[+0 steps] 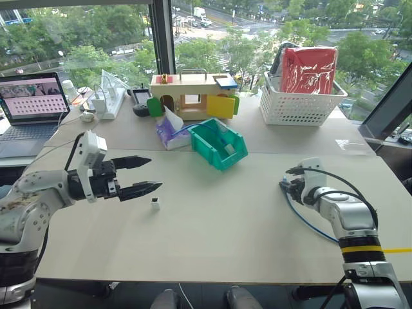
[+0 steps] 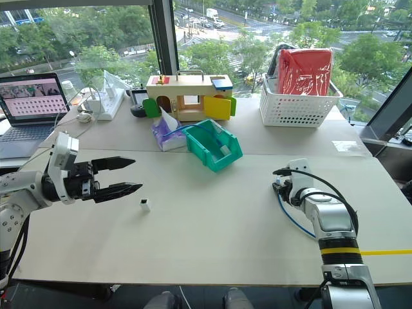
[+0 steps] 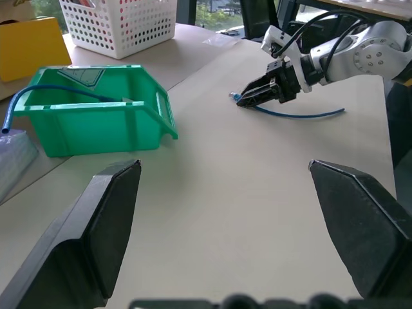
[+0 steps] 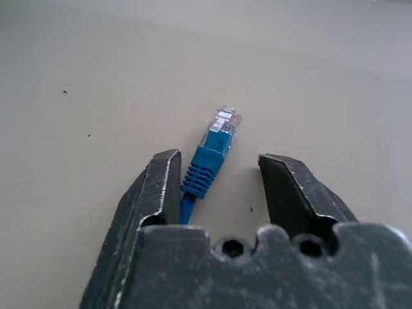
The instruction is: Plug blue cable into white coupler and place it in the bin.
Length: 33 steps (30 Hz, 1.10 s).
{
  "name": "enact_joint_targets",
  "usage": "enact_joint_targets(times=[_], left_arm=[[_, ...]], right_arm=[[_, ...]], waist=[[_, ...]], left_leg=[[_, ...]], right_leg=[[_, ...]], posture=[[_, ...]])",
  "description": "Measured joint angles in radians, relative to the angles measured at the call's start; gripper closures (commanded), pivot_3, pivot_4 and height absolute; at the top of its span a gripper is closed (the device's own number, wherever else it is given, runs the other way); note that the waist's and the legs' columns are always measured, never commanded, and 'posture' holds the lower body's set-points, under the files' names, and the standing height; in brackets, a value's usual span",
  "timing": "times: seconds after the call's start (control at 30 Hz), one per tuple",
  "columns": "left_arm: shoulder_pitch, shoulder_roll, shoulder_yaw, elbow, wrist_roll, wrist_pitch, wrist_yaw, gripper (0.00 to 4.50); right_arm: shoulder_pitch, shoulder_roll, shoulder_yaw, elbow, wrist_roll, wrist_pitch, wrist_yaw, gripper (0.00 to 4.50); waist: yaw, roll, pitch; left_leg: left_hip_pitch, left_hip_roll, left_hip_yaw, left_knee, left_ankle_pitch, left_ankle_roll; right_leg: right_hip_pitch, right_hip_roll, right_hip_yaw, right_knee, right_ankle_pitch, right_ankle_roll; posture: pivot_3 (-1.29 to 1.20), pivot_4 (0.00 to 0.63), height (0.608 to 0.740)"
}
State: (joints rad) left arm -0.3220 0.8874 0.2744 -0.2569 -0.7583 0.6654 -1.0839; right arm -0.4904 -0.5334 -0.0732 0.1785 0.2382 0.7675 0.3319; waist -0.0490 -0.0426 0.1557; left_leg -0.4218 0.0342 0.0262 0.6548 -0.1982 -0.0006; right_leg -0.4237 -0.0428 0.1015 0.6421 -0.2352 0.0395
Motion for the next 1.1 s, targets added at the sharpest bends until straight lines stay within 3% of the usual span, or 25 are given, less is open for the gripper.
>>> enact_joint_targets(times=[0.1, 0.27, 0.37, 0.53, 0.67, 0.73, 0.9, 1.03, 1.1], left_arm=[[-0.005, 0.021, -0.001, -0.018, -0.022, 0.020, -0.010, 0.00], [-0.057, 0.067, -0.140, -0.032, 0.071, -0.048, -0.102, 0.00], [-0.105, 0.044, -0.241, -0.009, 0.116, -0.084, -0.155, 0.00], [-0.195, -0.002, -0.341, 0.046, 0.198, -0.155, -0.214, 0.00], [-0.264, -0.073, -0.461, 0.073, 0.295, -0.206, -0.224, 0.00], [-0.294, -0.114, -0.517, 0.098, 0.357, -0.231, -0.217, 0.00], [-0.341, -0.199, -0.590, 0.141, 0.429, -0.255, -0.214, 0.00], [-0.348, -0.240, -0.677, 0.193, 0.521, -0.315, -0.220, 0.00], [-0.351, -0.260, -0.690, 0.232, 0.562, -0.335, -0.207, 0.00]], right_arm=[[0.006, -0.018, 0.025, -0.016, -0.003, -0.010, 0.059, 4.42], [0.040, -0.139, 0.199, -0.164, -0.036, -0.211, 0.354, 4.43], [0.034, -0.194, 0.316, -0.237, -0.072, -0.314, 0.517, 4.43], [0.010, -0.206, 0.468, -0.252, -0.132, -0.374, 0.693, 4.43], [-0.075, -0.176, 0.540, -0.196, -0.226, -0.480, 0.733, 4.43], [-0.088, -0.160, 0.541, -0.169, -0.242, -0.510, 0.743, 3.42], [-0.086, -0.159, 0.528, -0.184, -0.228, -0.499, 0.788, 1.79], [-0.048, -0.176, 0.440, -0.246, -0.187, -0.416, 0.775, 0.38], [-0.015, -0.218, 0.381, -0.290, -0.165, -0.350, 0.770, 0.38]], waist=[[0.000, 0.000, 0.000], [0.002, 0.002, 0.001], [0.003, 0.002, 0.001], [0.006, 0.002, 0.001], [0.006, 0.002, 0.001], [0.009, 0.002, 0.002], [0.012, 0.002, 0.002], [0.013, 0.002, 0.002], [0.015, 0.002, 0.002]], left_leg=[[0.000, 0.000, 0.000, 0.000, 0.000, 0.000], [0.000, 0.000, 0.000, 0.000, 0.000, 0.000], [0.000, 0.000, 0.000, 0.000, 0.000, 0.000], [-0.002, 0.000, -0.001, 0.003, 0.000, 0.000], [-0.002, 0.000, -0.001, 0.005, 0.000, 0.000], [-0.002, 0.000, -0.001, 0.005, 0.000, 0.000], [-0.003, -0.001, -0.002, 0.005, -0.001, 0.001], [-0.003, -0.001, -0.002, 0.005, -0.001, 0.001], [-0.003, -0.001, -0.003, 0.006, -0.001, 0.001]], right_leg=[[0.000, 0.000, 0.000, 0.000, 0.000, 0.000], [0.000, 0.000, -0.001, 0.000, -0.002, 0.003], [0.000, 0.001, -0.001, 0.000, -0.002, 0.003], [0.000, 0.001, -0.002, 0.000, -0.002, 0.003], [0.000, 0.000, -0.002, 0.001, -0.002, 0.003], [0.000, 0.000, -0.002, 0.001, -0.002, 0.003], [0.000, 0.000, -0.002, 0.001, -0.001, 0.001], [0.000, 0.000, -0.002, 0.002, -0.001, 0.001], [0.000, 0.000, -0.003, 0.003, -0.001, 0.001]], posture=[[0.00, 0.150, 0.739], [0.00, 0.150, 0.739], [0.00, 0.150, 0.739], [0.00, 0.150, 0.739], [0.00, 0.150, 0.739], [0.00, 0.150, 0.739], [0.00, 0.150, 0.739], [0.00, 0.150, 0.739], [0.00, 0.150, 0.739]])
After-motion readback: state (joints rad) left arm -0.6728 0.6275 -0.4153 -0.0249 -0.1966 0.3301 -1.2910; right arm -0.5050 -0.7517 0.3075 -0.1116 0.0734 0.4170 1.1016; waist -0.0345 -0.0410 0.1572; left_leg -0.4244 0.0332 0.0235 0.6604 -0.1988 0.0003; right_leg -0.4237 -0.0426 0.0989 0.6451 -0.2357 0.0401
